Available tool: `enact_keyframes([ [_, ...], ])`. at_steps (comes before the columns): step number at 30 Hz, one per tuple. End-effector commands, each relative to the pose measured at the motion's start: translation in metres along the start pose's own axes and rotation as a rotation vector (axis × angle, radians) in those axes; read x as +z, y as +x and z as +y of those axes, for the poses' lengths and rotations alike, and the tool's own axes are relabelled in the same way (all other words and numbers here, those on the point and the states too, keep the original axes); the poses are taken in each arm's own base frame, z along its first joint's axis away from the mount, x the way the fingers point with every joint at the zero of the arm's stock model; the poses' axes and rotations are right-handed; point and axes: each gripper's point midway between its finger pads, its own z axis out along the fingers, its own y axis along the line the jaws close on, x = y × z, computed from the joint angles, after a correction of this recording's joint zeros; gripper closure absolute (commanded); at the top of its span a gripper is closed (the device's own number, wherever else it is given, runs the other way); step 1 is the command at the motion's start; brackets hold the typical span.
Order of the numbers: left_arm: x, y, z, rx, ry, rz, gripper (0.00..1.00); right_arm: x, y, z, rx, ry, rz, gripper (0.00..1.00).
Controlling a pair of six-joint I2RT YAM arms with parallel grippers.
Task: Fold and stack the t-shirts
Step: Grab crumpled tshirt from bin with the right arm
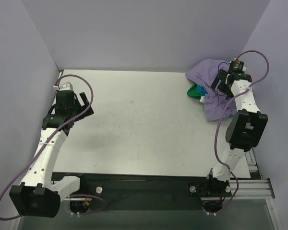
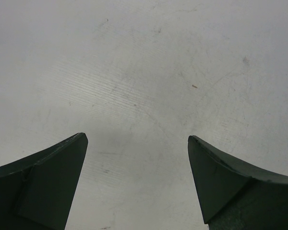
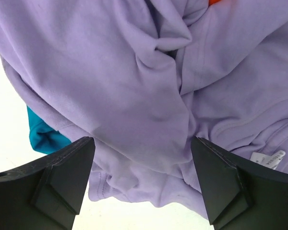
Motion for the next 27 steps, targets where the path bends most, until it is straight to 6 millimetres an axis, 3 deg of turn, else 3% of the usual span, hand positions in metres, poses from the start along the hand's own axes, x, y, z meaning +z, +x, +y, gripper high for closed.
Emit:
enact_keyframes([
  [1,-0.006,-0.019,-0.004,-0.038,0.001,-0.045,0.03,-0.002,0.012,0.0,0.006,-0.014,0.036,0.18],
  [9,-0.004,-0.018,-0.006,-0.048,0.01,-0.037,0.03,0.002,0.028,0.0,-0.011,-0.038,0.081,0.44],
  [10,-0.005,-0.018,-0.006,-0.045,0.012,-0.038,0.03,-0.002,0.027,0.001,-0.018,-0.048,0.078,0.58],
  [12,-0.006,-0.018,-0.006,-0.037,0.013,-0.041,0.03,-0.007,0.026,0.005,-0.021,-0.077,0.076,0.76],
  [13,-0.008,-0.019,-0.006,-0.036,0.015,-0.045,0.03,-0.013,0.022,0.006,-0.022,-0.084,0.062,0.9],
  [15,-0.009,-0.02,-0.006,-0.027,0.019,-0.053,0.03,-0.02,0.016,0.007,-0.024,-0.089,0.041,1.0],
  [18,-0.01,-0.023,-0.007,-0.015,0.027,-0.064,0.03,-0.047,-0.005,0.01,-0.015,-0.115,-0.028,1.0],
  [21,-0.013,-0.03,-0.01,-0.01,0.042,-0.084,0.03,-0.09,-0.033,0.018,0.011,-0.16,-0.137,1.0],
  [23,-0.015,-0.036,-0.015,-0.011,0.061,-0.103,0.03,-0.128,-0.053,0.023,0.022,-0.2,-0.227,1.0],
  [27,-0.016,-0.041,-0.02,-0.01,0.092,-0.123,0.03,-0.196,-0.074,0.041,0.019,-0.292,-0.366,1.0],
])
